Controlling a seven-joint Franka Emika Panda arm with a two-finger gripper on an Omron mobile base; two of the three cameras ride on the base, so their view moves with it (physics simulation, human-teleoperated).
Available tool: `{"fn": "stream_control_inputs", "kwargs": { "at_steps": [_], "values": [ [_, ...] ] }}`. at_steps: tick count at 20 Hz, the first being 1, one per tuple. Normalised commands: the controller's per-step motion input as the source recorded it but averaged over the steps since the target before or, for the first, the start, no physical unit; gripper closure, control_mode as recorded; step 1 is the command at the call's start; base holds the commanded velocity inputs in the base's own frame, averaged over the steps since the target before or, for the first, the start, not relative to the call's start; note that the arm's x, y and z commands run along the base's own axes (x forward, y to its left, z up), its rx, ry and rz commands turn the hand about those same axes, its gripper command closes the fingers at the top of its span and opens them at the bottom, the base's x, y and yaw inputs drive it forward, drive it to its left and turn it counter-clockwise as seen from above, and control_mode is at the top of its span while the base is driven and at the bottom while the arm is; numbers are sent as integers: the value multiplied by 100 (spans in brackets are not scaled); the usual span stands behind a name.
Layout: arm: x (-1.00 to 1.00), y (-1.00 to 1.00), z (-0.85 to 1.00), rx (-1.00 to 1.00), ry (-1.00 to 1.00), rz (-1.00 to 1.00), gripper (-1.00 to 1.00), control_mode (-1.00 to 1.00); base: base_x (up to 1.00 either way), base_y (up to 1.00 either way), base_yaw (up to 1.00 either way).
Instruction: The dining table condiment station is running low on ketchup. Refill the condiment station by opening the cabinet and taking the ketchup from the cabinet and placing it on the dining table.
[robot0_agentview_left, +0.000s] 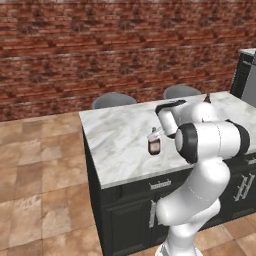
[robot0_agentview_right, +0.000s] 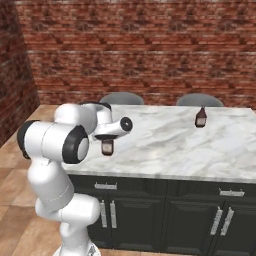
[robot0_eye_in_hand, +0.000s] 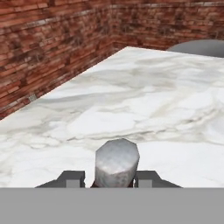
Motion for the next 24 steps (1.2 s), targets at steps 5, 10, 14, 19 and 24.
{"fn": "stream_control_inputs", "kwargs": {
  "at_steps": [5,10,14,19,24],
  "values": [
    [-13,0,0,0,-2,2,100,-100,0,0,0],
    [0,0,0,0,0,0,100,-100,0,0,0],
    [0,0,0,0,0,0,100,-100,0,0,0],
    [-11,0,0,0,-3,0,100,-100,0,0,0],
    [-13,0,0,0,-8,0,100,-100,0,0,0]
  ]
}}
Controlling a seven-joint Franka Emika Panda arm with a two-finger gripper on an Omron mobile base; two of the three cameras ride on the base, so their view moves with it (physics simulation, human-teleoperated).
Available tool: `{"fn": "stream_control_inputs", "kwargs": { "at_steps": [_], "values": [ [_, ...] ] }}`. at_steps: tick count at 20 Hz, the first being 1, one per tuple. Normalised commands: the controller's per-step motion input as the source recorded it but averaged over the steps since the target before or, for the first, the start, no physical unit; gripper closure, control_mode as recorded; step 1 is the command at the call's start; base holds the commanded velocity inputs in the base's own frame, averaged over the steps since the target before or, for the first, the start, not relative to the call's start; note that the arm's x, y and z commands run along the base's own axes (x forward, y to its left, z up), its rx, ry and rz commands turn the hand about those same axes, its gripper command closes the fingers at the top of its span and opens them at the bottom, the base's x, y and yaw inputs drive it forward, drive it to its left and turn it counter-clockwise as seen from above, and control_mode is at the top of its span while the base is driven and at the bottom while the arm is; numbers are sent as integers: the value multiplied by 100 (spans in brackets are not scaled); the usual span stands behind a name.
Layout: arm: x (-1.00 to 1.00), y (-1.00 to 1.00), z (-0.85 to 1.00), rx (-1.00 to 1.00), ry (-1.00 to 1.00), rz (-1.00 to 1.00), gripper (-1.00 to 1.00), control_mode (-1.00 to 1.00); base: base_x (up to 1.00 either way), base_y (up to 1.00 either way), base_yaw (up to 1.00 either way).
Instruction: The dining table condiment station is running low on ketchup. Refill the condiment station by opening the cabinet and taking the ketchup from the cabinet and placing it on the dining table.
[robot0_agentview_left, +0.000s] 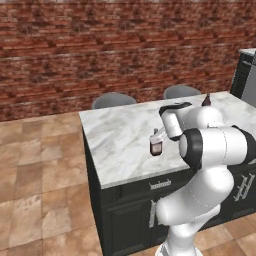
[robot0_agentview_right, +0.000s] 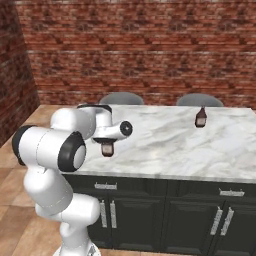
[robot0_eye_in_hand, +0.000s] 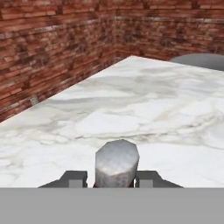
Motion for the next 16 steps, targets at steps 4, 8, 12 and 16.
{"fn": "stream_control_inputs", "kwargs": {
  "at_steps": [4,8,12,16],
  "values": [
    [0,0,0,0,-1,0,100,-100,0,0,0],
    [0,0,0,0,0,0,100,-100,0,0,0],
    [0,0,0,0,0,0,-100,-100,0,0,0],
    [-8,0,6,0,-3,0,-100,-100,0,0,0]
  ]
}}
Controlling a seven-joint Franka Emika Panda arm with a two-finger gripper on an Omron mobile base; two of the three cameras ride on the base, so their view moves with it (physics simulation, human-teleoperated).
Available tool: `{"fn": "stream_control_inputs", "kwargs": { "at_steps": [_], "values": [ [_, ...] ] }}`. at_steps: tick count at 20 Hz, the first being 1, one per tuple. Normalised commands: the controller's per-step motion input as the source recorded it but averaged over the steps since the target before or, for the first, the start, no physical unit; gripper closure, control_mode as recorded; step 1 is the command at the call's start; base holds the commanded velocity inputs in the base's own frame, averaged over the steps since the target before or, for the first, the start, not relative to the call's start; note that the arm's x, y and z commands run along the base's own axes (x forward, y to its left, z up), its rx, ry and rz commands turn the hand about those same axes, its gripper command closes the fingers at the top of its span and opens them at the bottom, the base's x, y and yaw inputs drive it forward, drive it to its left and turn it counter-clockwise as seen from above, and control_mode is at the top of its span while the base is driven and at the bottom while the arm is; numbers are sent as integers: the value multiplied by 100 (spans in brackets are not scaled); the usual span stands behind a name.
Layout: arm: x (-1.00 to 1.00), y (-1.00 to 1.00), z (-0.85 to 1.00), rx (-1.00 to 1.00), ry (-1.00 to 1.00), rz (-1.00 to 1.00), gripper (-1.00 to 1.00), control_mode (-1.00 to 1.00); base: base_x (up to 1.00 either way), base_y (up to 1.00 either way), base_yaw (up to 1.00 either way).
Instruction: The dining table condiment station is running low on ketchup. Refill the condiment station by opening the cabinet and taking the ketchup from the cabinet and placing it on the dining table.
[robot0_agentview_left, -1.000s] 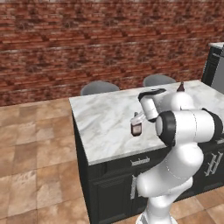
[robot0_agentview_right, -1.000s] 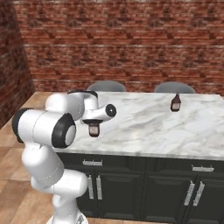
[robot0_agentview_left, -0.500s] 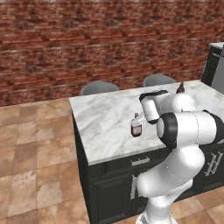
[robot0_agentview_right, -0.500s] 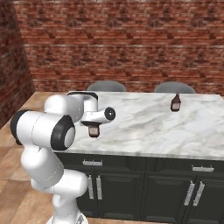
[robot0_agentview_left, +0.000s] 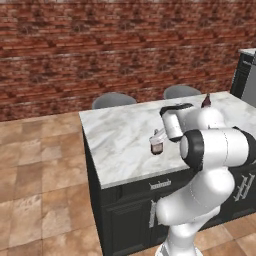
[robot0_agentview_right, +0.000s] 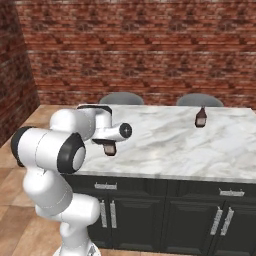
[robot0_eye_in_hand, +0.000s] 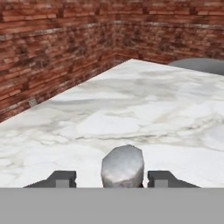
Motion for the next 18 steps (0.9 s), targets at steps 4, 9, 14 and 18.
{"fn": "stream_control_inputs", "kwargs": {
  "at_steps": [4,9,14,18],
  "values": [
    [-6,0,23,0,-4,0,-100,-100,0,0,0],
    [-12,0,53,0,-11,1,-100,-100,0,0,0],
    [-17,0,86,0,-14,1,-100,-100,0,0,0],
    [-52,0,100,0,-14,0,-100,-100,0,0,0]
  ]
}}
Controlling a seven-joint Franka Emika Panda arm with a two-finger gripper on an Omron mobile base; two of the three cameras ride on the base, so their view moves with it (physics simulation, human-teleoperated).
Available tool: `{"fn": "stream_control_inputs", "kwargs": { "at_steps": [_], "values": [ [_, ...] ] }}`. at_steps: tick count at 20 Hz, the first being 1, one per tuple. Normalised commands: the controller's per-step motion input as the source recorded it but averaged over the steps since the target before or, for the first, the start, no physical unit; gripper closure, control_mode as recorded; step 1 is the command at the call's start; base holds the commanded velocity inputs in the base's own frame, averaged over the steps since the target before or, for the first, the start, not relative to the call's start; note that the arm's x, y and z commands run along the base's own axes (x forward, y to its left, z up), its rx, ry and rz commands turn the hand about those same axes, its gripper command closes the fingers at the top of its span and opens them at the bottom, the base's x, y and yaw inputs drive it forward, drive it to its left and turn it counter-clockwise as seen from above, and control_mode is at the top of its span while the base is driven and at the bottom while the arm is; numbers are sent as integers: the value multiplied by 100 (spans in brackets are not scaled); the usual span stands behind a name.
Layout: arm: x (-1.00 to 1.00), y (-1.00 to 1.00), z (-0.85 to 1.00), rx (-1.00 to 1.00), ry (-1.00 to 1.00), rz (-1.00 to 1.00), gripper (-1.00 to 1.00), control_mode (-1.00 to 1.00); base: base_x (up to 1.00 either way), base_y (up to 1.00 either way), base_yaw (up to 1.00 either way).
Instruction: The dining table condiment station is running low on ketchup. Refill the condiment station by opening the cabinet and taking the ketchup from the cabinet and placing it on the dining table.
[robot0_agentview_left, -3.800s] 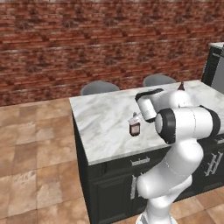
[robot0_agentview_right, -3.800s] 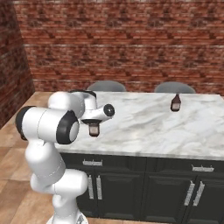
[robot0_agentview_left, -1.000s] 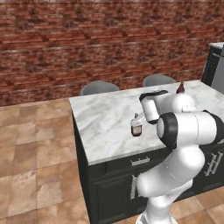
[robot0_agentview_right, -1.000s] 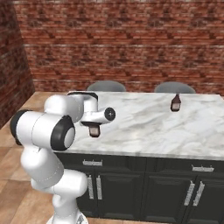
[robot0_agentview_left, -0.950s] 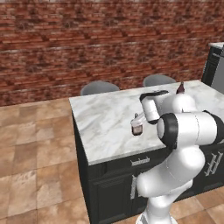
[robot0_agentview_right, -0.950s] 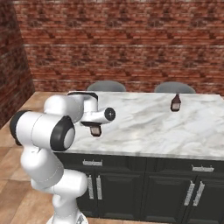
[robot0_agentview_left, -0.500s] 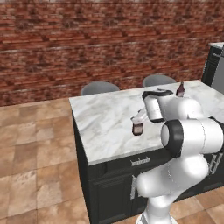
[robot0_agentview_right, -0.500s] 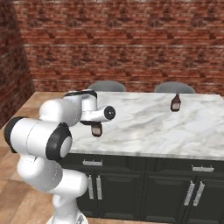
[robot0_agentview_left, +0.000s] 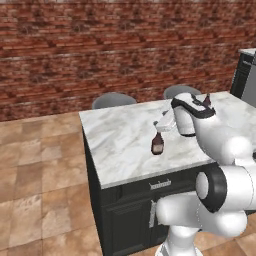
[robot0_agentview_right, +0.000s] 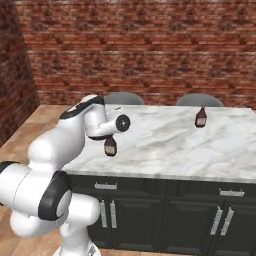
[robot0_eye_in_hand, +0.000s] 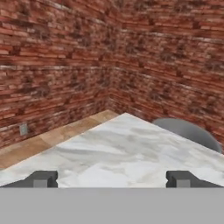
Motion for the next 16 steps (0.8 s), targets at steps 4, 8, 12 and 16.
{"fn": "stream_control_inputs", "kwargs": {
  "at_steps": [4,8,12,16],
  "values": [
    [-92,0,100,0,-9,0,-100,-100,0,0,0],
    [-100,0,100,0,-5,0,-100,-100,0,0,0],
    [-100,-6,100,0,-3,0,-100,-100,0,0,0],
    [-100,-24,100,0,0,0,-100,-100,0,0,0]
  ]
}}
